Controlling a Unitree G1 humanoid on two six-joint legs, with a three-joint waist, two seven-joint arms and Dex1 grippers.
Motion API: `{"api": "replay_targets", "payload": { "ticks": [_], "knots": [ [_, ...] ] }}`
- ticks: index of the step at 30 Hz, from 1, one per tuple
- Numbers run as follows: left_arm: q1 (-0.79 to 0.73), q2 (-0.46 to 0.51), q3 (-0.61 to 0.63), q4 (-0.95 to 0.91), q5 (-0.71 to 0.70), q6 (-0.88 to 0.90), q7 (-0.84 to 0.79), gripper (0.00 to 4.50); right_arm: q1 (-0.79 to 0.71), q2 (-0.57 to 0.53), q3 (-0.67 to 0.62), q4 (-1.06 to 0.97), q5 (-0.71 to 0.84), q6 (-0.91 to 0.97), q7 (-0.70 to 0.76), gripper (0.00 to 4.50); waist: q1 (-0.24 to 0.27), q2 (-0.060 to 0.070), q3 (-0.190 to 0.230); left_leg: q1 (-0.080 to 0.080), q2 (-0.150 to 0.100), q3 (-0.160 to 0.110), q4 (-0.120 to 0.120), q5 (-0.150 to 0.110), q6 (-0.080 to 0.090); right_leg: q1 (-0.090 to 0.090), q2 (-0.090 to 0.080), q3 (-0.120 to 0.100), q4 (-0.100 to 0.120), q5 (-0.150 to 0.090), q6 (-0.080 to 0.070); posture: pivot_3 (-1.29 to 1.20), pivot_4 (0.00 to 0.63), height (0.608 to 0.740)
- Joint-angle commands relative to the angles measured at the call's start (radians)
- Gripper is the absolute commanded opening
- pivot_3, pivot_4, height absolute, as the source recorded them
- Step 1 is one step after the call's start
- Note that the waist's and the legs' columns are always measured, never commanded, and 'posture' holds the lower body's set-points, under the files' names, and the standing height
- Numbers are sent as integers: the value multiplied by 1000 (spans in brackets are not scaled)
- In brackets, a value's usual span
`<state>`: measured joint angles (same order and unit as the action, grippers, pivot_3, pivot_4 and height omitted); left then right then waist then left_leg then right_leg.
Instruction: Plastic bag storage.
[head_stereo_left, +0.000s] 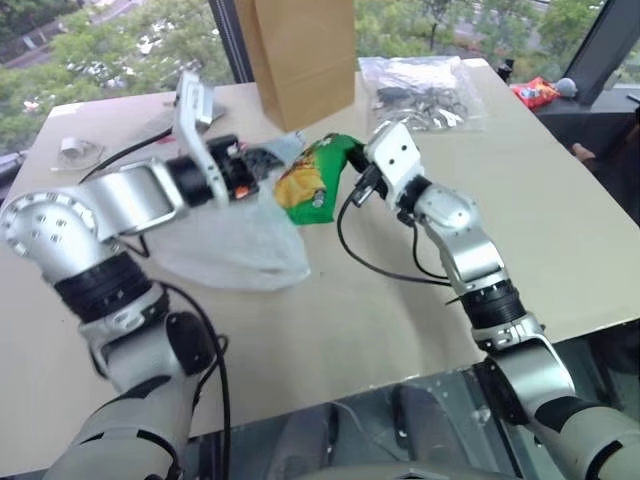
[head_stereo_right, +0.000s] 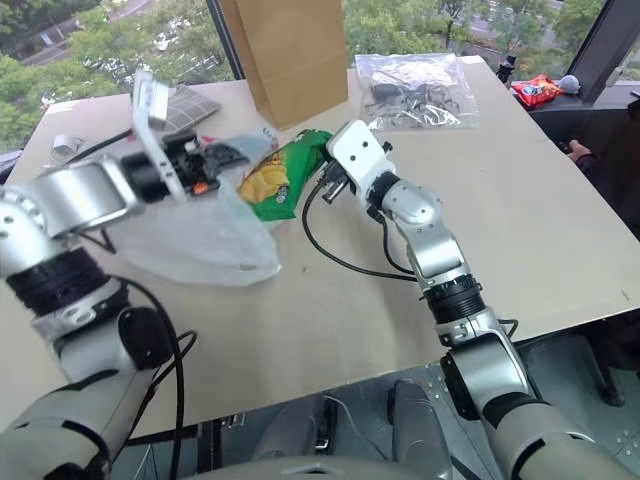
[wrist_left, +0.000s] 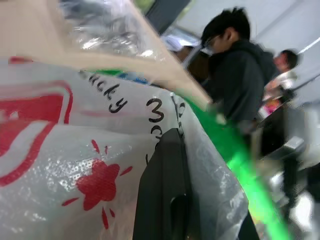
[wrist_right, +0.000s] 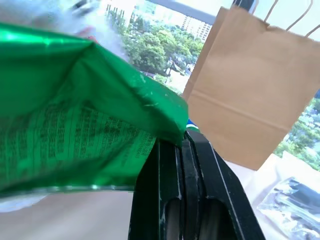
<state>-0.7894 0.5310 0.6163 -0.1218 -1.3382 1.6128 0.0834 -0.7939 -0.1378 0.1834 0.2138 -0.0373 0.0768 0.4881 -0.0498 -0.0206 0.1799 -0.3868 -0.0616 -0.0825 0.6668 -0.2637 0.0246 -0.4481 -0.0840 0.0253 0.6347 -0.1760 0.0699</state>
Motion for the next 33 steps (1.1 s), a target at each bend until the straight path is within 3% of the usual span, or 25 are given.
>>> {"api": "replay_targets", "payload": {
  "ticks": [1,4,5,9,14,17,21,23,25,30,33],
  "knots": [
    [158,149,-135,-239,74,-22,-58,0,-14,-21,5,-4,-39,-22,-24,35,-1,-1,-1,0,0,0,0,0,0,0,0,0,0,0,0,0,150,740],
    [305,253,-256,-410,205,-168,-157,0,-24,-19,15,33,-67,-38,-51,35,5,-1,-1,1,-1,1,0,0,0,0,0,2,2,0,0,0,150,740],
    [324,243,-255,-425,216,-210,-175,0,-26,-13,15,40,-67,-41,-53,35,8,-1,0,1,-1,1,0,0,0,0,0,2,1,0,0,0,150,740],
    [224,103,-124,-309,41,-319,-135,0,1,28,-10,-10,10,-13,-17,35,20,-1,-1,1,-1,-1,1,0,0,1,0,-1,1,1,-1,0,150,740],
    [93,95,-62,-140,-5,-419,-68,0,5,7,-123,-123,121,91,-26,35,18,-1,-1,1,-1,-1,1,0,-1,2,0,-1,1,2,-3,0,150,740],
    [22,65,-49,-72,-110,-465,18,0,-21,-26,-193,-180,170,152,-49,35,21,-1,-1,0,-2,-2,2,0,-1,2,-1,-2,0,2,-3,0,150,740],
    [179,142,-128,-137,-109,-377,-24,0,-28,-91,-251,-260,194,206,-63,35,3,-1,-1,0,-2,-1,1,0,0,1,-1,-1,-2,2,-3,0,150,740],
    [300,197,-184,-204,-72,-347,-86,0,-12,-120,-248,-291,188,220,-65,35,0,0,-1,2,-2,1,-3,0,0,0,0,4,-2,2,-3,0,150,740],
    [356,182,-177,-209,-126,-377,-70,0,20,-137,-227,-319,174,224,-67,35,5,0,-1,2,-1,0,-6,0,0,0,2,3,-4,1,-3,0,150,740],
    [322,151,-190,-169,-167,-442,13,0,115,-109,-147,-420,152,252,-86,35,13,0,-1,3,2,-1,-6,0,-1,1,4,2,-3,2,-4,0,150,740],
    [249,142,-187,-107,-217,-482,59,0,147,-84,-131,-483,234,303,-43,35,15,0,-1,2,1,-1,-3,0,-1,1,3,2,-3,3,-4,0,150,740]
  ]
}}
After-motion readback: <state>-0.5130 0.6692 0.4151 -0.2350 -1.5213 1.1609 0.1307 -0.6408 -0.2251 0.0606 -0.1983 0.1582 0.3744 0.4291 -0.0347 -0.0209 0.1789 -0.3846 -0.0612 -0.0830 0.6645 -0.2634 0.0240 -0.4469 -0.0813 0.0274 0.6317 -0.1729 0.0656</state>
